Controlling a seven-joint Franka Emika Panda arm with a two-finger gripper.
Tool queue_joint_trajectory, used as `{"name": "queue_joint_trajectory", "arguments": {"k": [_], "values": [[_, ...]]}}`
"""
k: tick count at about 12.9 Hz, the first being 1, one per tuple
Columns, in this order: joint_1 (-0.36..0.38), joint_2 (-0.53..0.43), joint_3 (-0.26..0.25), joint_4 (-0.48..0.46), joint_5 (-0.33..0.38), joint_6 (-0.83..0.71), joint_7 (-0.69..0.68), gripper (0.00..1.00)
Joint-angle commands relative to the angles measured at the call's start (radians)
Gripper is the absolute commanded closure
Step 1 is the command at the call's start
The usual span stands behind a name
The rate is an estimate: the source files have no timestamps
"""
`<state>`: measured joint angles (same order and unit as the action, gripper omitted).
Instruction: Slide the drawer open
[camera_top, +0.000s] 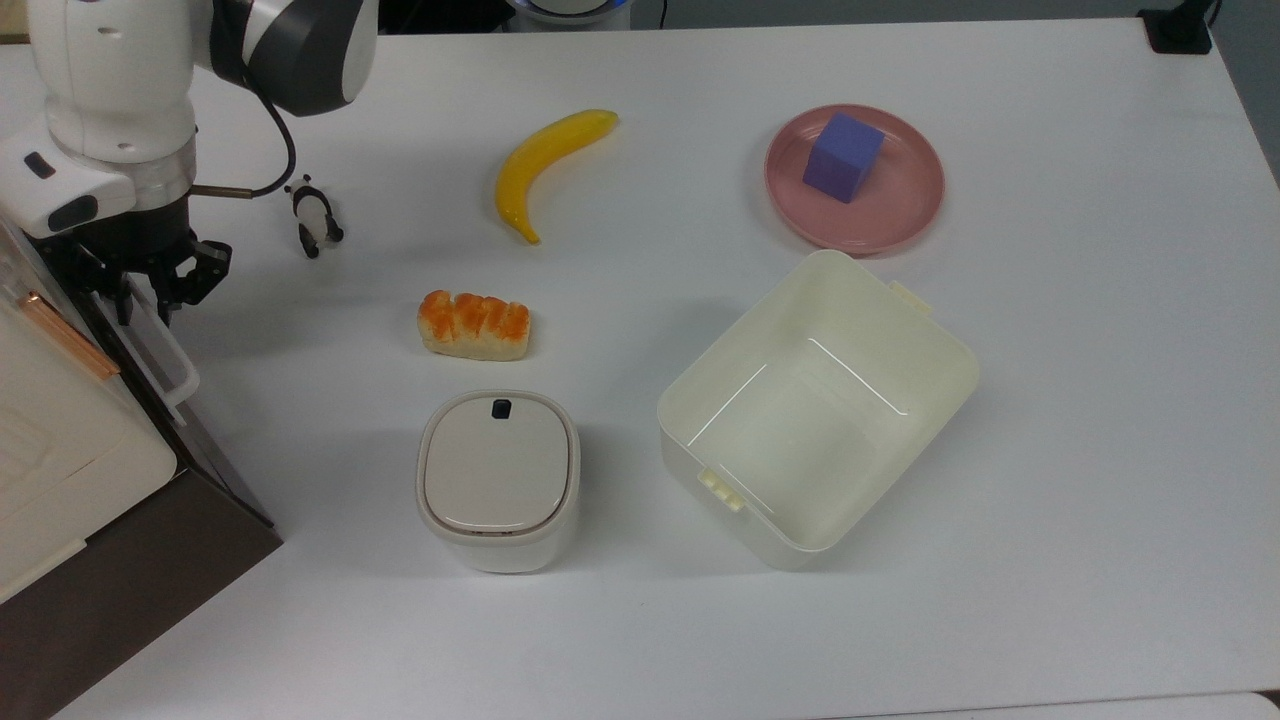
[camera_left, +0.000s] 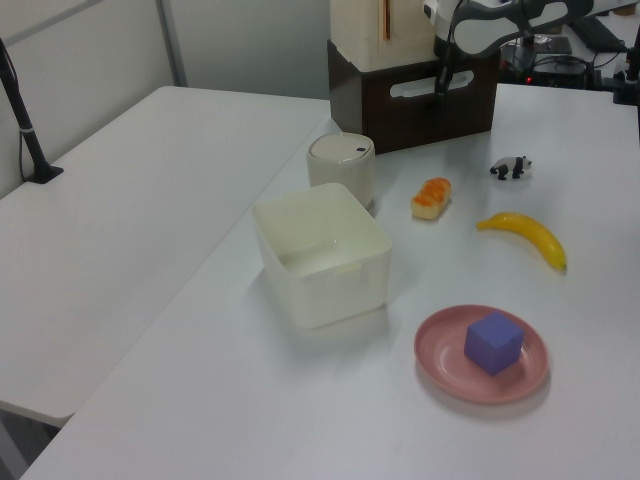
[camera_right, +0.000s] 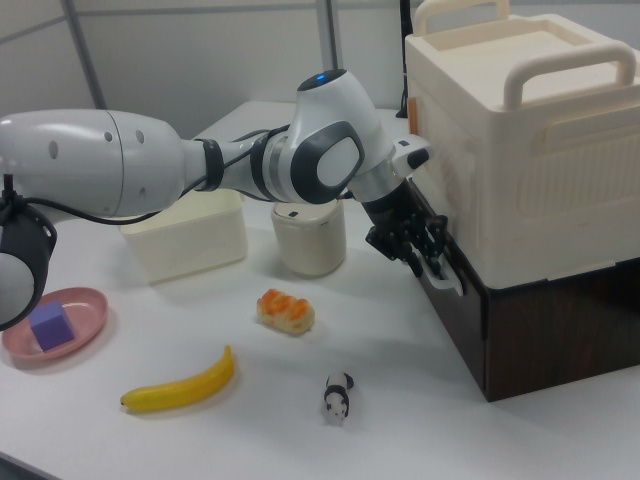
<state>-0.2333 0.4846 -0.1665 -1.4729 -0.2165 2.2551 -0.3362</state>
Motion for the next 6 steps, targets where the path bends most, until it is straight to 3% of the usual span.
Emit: {"name": "queue_joint_trajectory", "arguments": {"k": [1,6], "values": [[0.017,-0.047,0.041,-0.070,0.002,-0.006,0.077,1.00],[0.017,-0.067,0.056,-0.081,-0.001,-0.034,0.077,1.00]]}}
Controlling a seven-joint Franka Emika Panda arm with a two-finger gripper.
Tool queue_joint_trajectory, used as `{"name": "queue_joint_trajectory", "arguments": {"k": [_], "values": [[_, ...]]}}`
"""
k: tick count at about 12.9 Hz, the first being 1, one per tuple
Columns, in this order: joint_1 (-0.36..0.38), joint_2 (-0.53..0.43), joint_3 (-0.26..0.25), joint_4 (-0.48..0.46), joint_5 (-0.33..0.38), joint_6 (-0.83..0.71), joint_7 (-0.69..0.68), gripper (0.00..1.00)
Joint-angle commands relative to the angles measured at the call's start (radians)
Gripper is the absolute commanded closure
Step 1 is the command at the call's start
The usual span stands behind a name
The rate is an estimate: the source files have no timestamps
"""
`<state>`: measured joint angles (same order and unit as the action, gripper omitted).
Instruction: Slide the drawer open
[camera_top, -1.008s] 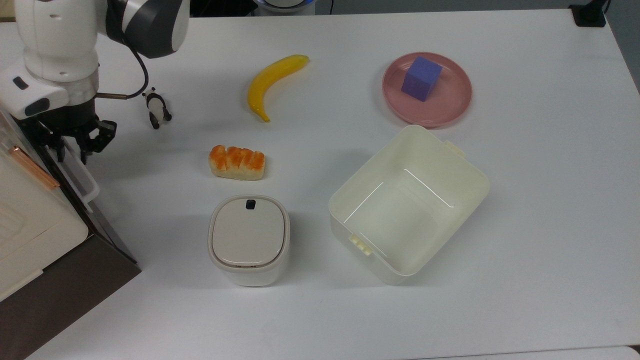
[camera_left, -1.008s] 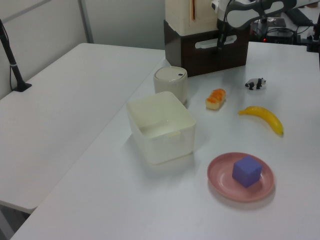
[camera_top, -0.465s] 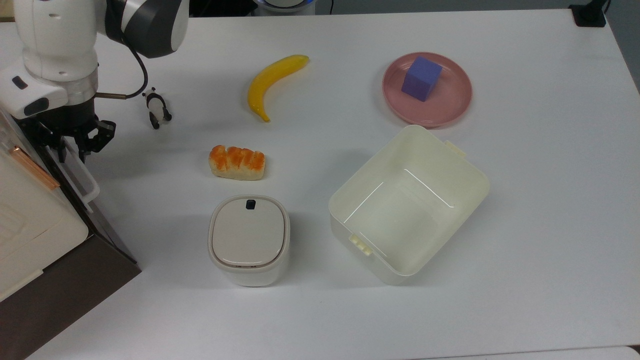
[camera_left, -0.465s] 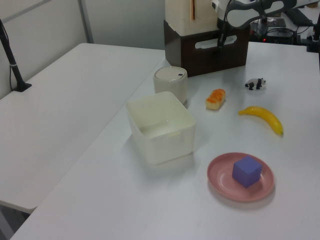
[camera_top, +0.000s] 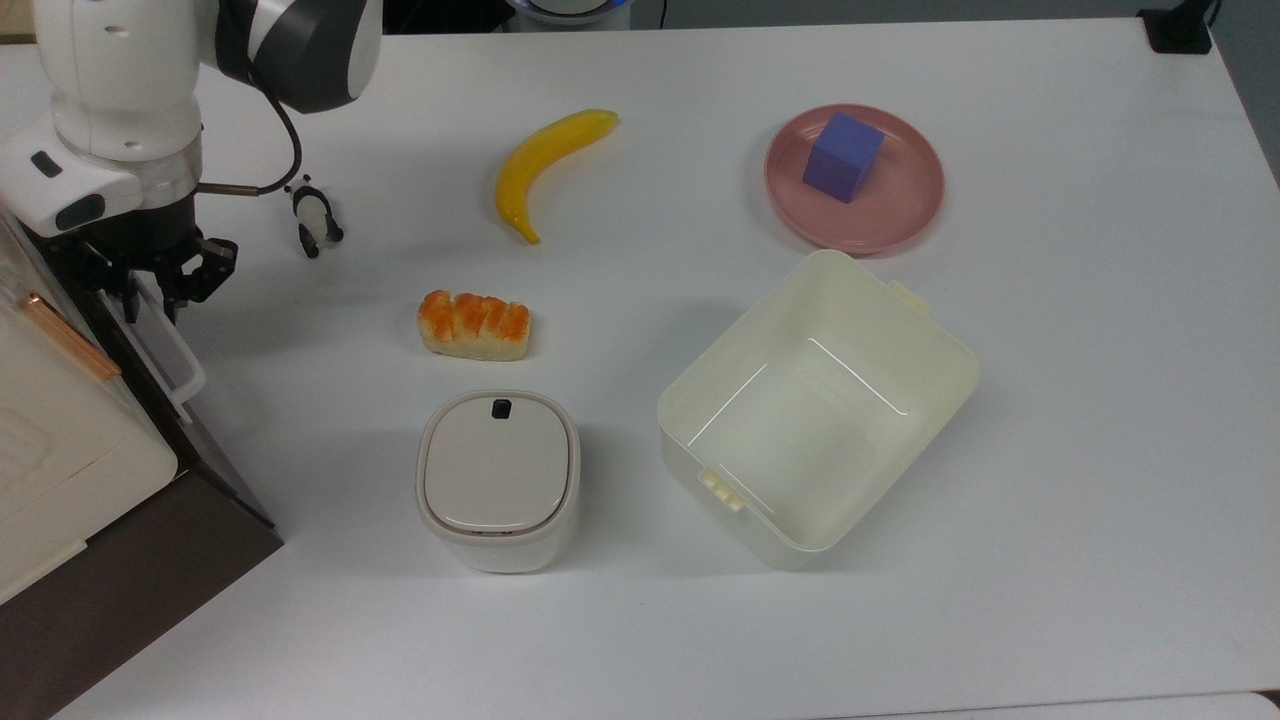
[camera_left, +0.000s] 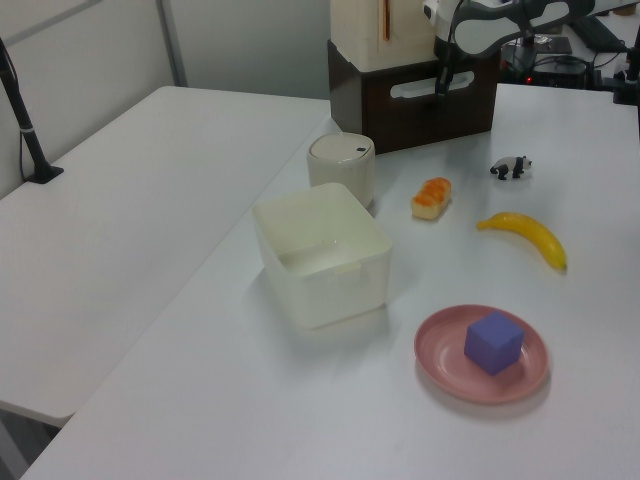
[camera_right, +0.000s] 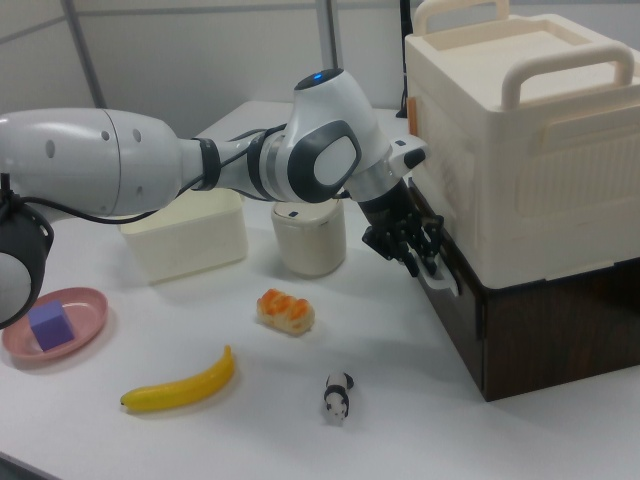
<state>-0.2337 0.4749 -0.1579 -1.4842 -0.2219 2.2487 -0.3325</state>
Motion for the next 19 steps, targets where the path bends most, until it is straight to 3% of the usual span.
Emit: {"name": "queue_joint_trajectory", "arguments": {"k": [1,19], "values": [[0.017,-0.059,0.057,-0.070,0.004,-0.034,0.073,1.00],[0.013,-0.133,0.119,-0.113,0.001,-0.138,0.066,1.00]]}}
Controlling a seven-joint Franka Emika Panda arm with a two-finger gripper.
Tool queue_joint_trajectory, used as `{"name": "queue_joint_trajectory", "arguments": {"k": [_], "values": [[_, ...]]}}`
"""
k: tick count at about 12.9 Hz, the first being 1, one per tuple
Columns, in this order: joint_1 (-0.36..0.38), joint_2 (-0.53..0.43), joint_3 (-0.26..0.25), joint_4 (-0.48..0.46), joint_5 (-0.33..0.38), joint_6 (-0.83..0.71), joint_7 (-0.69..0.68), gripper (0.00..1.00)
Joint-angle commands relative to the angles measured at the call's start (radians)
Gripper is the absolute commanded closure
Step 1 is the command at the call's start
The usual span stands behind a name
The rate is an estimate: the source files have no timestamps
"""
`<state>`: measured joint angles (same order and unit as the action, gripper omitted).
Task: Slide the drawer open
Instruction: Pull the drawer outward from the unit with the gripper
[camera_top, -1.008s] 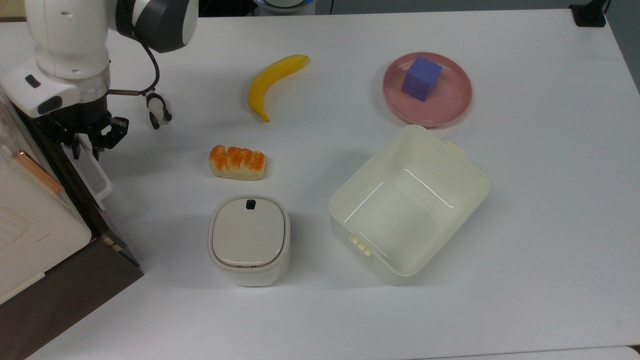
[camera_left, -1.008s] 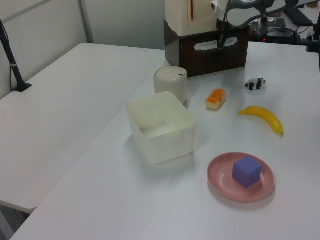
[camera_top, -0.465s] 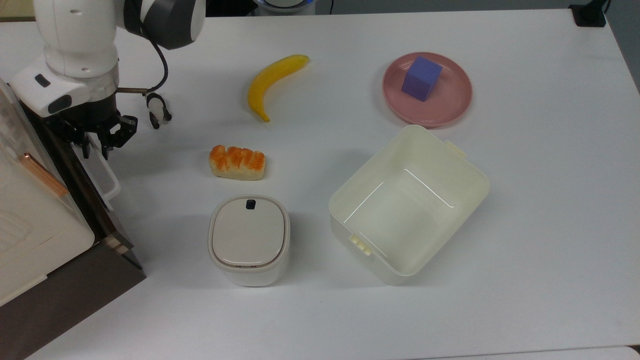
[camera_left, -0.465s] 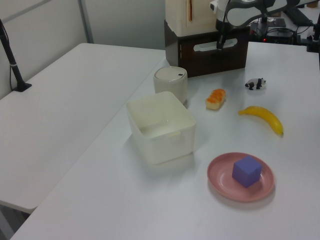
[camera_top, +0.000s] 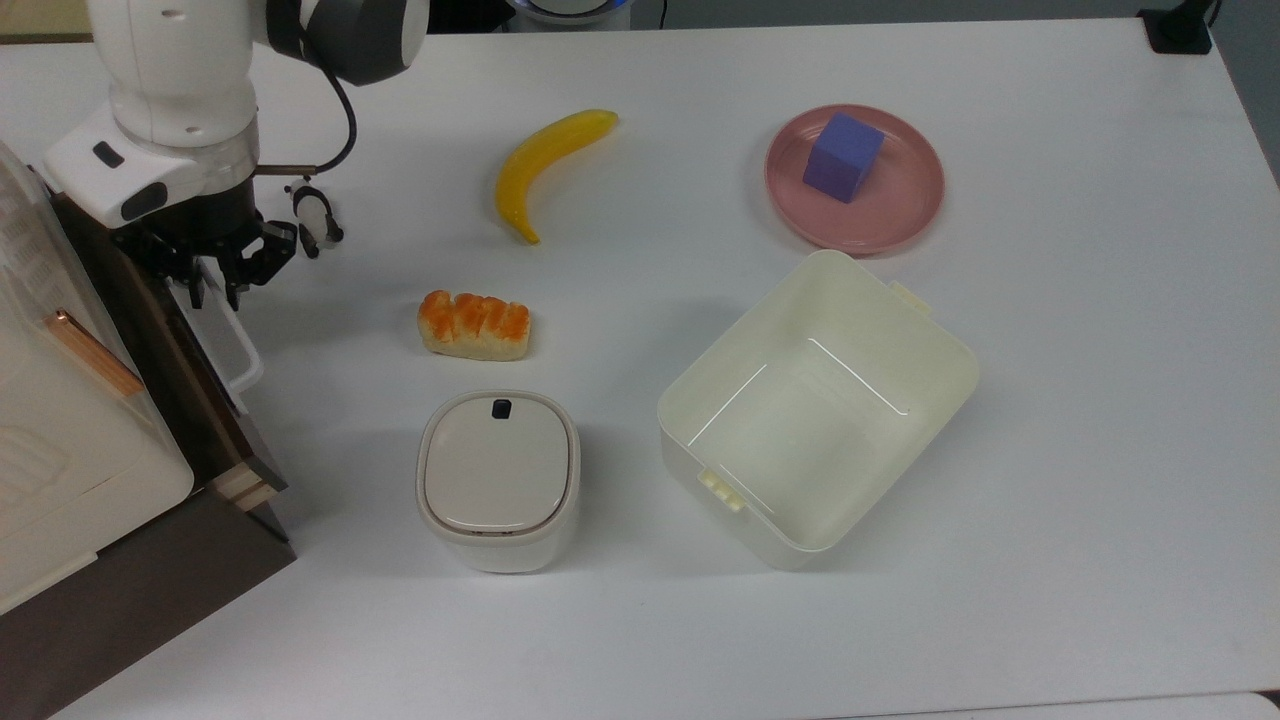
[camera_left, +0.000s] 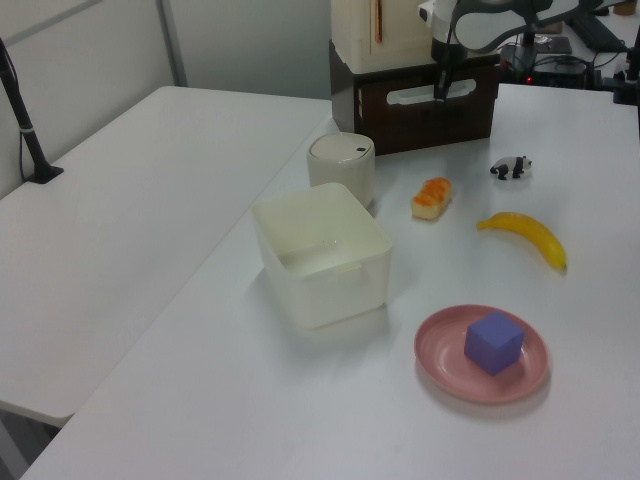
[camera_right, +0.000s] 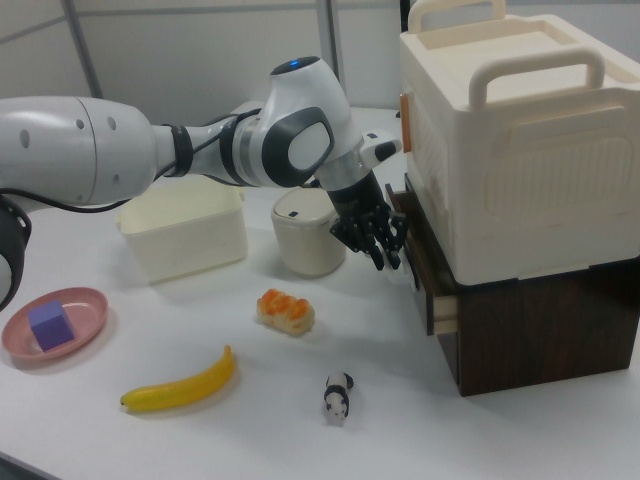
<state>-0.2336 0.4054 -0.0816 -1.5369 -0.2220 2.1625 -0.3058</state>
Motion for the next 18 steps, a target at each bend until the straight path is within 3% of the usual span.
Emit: {"name": "queue_joint_trajectory", "arguments": {"k": [1,18], "values": [[0.013,-0.063,0.046,-0.060,0.001,-0.052,0.039,1.00],[0.016,-0.088,0.114,-0.060,0.000,-0.161,0.045,1.00]]}}
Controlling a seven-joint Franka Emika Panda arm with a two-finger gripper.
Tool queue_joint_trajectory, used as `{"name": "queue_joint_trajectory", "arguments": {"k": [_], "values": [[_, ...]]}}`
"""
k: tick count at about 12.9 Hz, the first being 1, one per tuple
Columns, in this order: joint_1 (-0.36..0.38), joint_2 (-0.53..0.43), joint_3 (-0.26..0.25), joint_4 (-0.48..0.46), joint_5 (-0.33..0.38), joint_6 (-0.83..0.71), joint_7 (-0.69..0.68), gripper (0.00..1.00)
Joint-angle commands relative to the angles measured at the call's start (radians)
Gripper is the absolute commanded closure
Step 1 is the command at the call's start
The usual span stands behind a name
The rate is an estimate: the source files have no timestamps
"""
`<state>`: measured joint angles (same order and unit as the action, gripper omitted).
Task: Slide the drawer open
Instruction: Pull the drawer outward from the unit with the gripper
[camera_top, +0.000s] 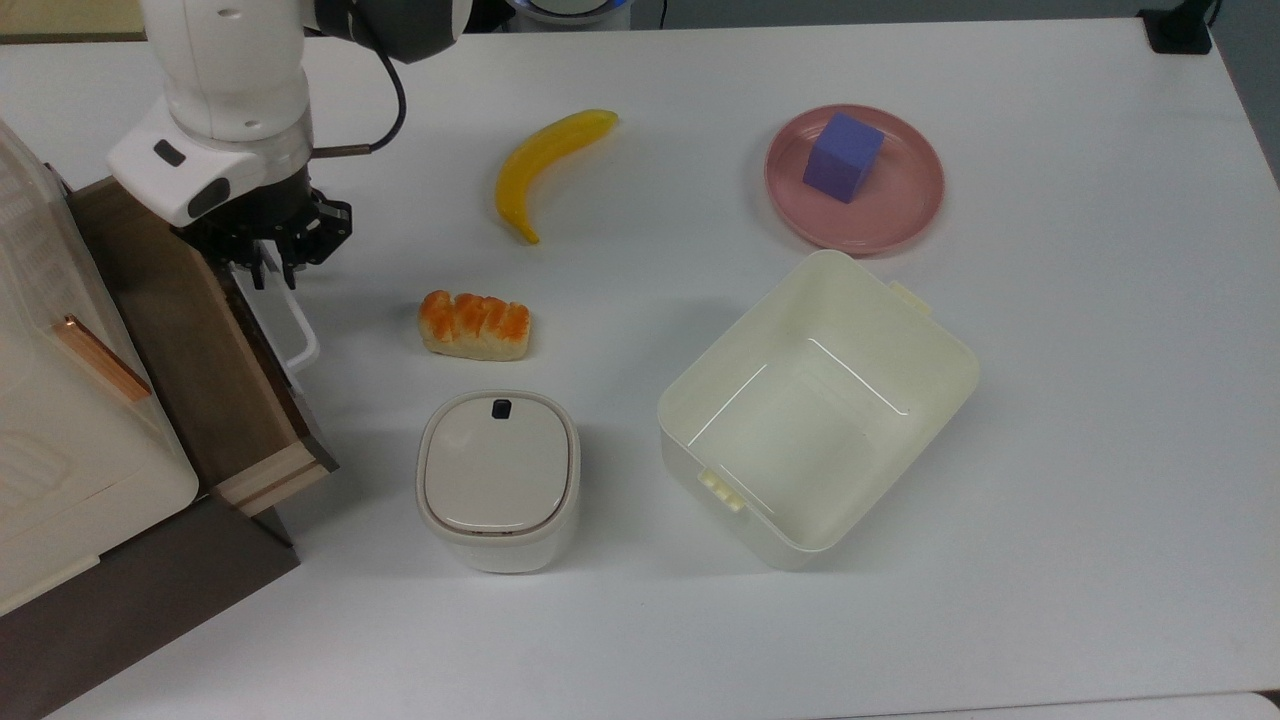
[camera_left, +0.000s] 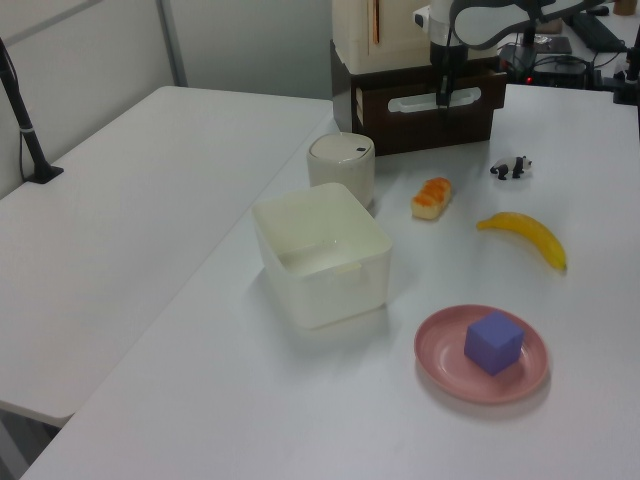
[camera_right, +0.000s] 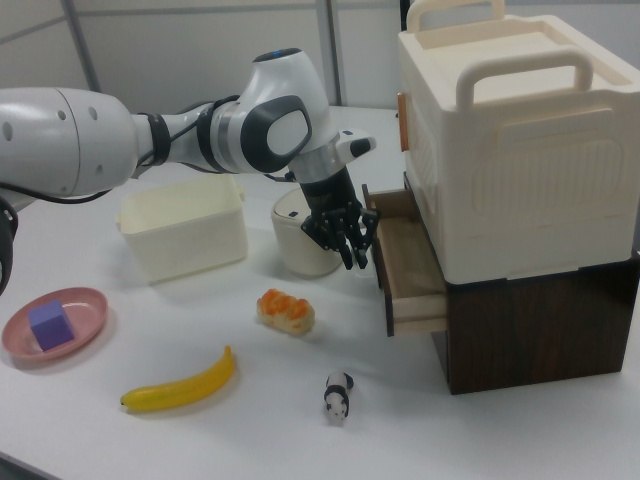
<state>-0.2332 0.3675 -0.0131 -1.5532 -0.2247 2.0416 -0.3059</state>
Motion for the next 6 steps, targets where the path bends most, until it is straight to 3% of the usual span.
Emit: {"name": "queue_joint_trajectory", "arguments": {"k": [1,6], "values": [[0.015,-0.050,0.045,-0.044,-0.002,-0.047,0.045,1.00],[0.015,-0.059,0.067,-0.042,-0.009,-0.075,0.047,1.00]]}}
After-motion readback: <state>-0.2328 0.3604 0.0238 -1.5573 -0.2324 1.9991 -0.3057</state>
